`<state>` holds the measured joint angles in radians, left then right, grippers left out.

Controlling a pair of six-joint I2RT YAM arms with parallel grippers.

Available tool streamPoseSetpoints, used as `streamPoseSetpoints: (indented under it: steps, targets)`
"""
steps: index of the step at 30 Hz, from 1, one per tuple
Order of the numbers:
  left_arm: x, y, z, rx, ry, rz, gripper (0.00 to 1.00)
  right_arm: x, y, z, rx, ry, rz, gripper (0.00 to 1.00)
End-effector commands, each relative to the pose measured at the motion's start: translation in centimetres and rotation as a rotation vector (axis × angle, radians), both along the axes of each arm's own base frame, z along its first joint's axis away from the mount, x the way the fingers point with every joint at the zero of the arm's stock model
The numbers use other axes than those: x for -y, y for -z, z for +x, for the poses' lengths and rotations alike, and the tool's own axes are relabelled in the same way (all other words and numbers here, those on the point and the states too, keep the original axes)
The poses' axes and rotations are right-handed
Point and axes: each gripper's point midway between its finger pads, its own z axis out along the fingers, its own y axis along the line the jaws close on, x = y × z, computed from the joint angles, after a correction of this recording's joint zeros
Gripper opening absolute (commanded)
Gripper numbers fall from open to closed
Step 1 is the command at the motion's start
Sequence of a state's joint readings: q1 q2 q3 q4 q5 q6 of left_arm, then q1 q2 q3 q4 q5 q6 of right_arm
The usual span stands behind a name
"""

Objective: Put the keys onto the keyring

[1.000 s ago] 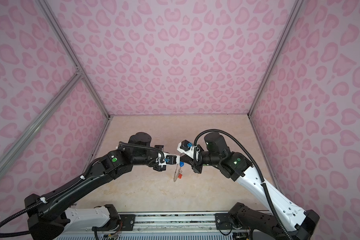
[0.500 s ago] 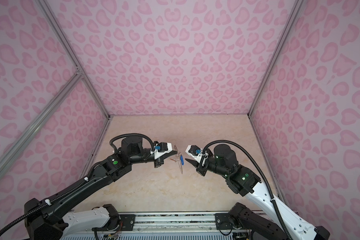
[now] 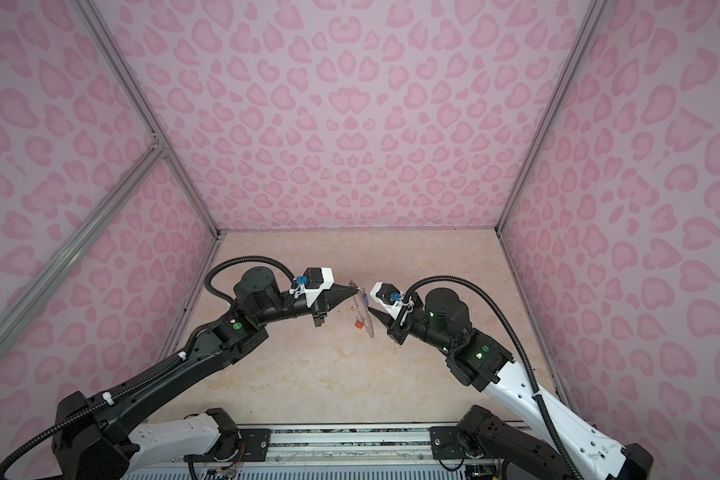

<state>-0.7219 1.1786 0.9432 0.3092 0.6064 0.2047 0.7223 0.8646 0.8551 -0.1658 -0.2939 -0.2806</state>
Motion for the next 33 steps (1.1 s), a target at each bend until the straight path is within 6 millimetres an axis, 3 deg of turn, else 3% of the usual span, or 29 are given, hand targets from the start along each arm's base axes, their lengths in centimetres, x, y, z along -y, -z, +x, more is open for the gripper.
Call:
streamPoseSetpoints:
  steps: [1,6,8,12,16,22,26,33]
  targets:
    - [0.0,-2.2,-0.3,0.044,0.019,-0.072,0.03,-0.6,-1.4,0.0,0.038,-0.021,0.036,0.35]
    - [0.0,-2.5,-0.8,0.050,0.040,-0.080,0.03,0.2,-1.5,0.5,0.035,0.036,0.052,0.38]
    - [0.1,-2.4,-1.3,0.054,0.076,-0.078,0.03,0.5,-1.6,0.6,0.019,0.048,0.103,0.44]
    - [0.4,-2.4,-2.1,0.056,0.142,-0.077,0.03,0.1,-1.0,0.0,-0.031,-0.022,0.163,0.47]
    - [0.6,-2.6,-2.8,0.055,0.194,-0.074,0.03,-0.4,-0.3,-0.2,-0.071,-0.063,0.175,0.47]
    - [0.9,-2.3,-2.8,0.044,0.208,-0.066,0.03,-1.3,-1.9,-1.2,-0.037,-0.148,0.232,0.42]
    - [1.0,-2.1,-2.2,0.033,0.182,-0.063,0.03,-2.0,-1.9,-2.0,-0.003,-0.159,0.177,0.33]
    - [1.0,-2.1,-1.6,0.029,0.147,-0.064,0.03,-1.6,-1.2,-2.0,0.147,-0.010,0.005,0.35]
